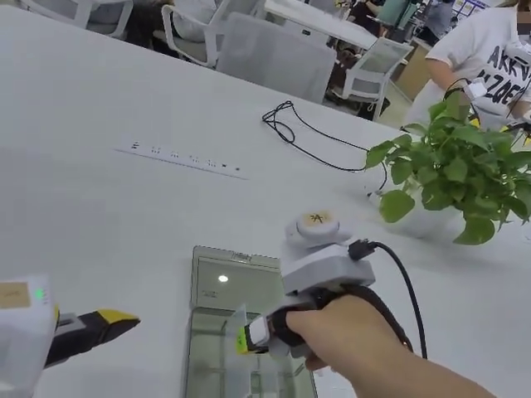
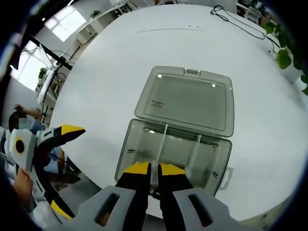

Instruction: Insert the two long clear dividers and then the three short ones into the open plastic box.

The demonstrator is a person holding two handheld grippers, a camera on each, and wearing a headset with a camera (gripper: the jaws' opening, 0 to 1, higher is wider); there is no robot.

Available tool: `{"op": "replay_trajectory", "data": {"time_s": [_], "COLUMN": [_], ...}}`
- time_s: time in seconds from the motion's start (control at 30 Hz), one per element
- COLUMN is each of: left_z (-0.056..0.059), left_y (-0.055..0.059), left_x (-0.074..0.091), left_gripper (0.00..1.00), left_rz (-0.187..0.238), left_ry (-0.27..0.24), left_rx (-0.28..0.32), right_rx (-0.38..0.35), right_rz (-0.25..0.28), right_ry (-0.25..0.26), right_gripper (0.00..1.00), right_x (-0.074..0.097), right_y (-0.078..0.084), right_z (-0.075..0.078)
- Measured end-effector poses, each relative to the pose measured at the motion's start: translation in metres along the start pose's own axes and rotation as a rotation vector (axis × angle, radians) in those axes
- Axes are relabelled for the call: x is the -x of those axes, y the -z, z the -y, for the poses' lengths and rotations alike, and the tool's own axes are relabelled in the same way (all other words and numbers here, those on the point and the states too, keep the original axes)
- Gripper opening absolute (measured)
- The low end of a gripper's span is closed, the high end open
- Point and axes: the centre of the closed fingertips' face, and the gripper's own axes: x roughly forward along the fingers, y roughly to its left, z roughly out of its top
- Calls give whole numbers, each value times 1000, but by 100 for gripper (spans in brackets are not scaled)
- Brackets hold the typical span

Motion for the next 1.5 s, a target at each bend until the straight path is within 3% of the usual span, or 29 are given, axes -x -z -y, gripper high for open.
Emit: {"op": "replay_trajectory", "data": {"time_s": [0.7,1.2,1.5], "left_z": [-1,0,5], "left_y": [-3,-11,-18], "left_x": [0,4,8], "left_gripper": [100,100,100], "left_rz": [-4,-12,-11], "left_ry": [-13,-53,-94], "left_rx": [2,-3,-3], "right_rx": [-77,-162,-198], "right_rz": [17,77,123], "right_ry": [-83,-199,-270], "right_gripper": [10,16,21], "right_x": [-22,-20,-6], "right_y": [5,3,-1], "right_z": [0,-5,-9]}}
